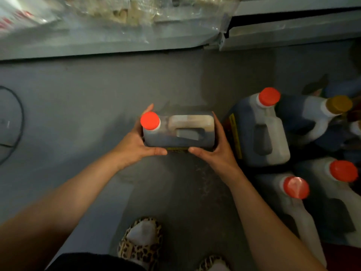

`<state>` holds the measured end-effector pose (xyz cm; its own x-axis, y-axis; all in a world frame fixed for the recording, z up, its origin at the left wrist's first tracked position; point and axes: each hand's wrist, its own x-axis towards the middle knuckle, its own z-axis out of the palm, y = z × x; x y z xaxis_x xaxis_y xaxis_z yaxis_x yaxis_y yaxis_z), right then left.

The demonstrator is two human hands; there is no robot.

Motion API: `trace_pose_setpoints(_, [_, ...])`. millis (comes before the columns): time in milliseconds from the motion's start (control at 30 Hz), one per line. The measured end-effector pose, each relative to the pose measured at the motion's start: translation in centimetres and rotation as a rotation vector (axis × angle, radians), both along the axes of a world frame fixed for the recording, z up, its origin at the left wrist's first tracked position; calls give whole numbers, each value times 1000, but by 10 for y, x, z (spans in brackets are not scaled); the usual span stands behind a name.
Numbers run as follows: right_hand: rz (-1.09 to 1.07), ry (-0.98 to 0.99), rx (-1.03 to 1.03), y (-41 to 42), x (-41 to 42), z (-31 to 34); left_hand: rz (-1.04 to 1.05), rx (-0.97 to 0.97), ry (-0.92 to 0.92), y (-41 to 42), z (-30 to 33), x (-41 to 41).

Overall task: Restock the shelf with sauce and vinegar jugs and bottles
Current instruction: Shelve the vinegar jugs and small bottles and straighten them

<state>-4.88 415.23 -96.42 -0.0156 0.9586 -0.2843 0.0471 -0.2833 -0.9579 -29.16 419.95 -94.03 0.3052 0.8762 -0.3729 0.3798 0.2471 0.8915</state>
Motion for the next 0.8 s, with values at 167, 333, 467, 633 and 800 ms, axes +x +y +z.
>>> trace_pose_setpoints(167, [23,15,-14,4,0,-7,33,12,60,3,0,2])
trace_pose_setpoints(333, [5,72,-44,9,0,-9,105,-18,101,8,-9,0])
trace_pose_setpoints(467, [-14,75,-13,9,0,-13,98,-46,87,8,-12,-4])
trace_pose_setpoints(633, [-72,138,-89,23,-6,-4,237,-120,48,0,-4,-2])
trace_pose_setpoints(800, [-71,157,-288,17,-19,38,362,-243,136,-20,31,-7])
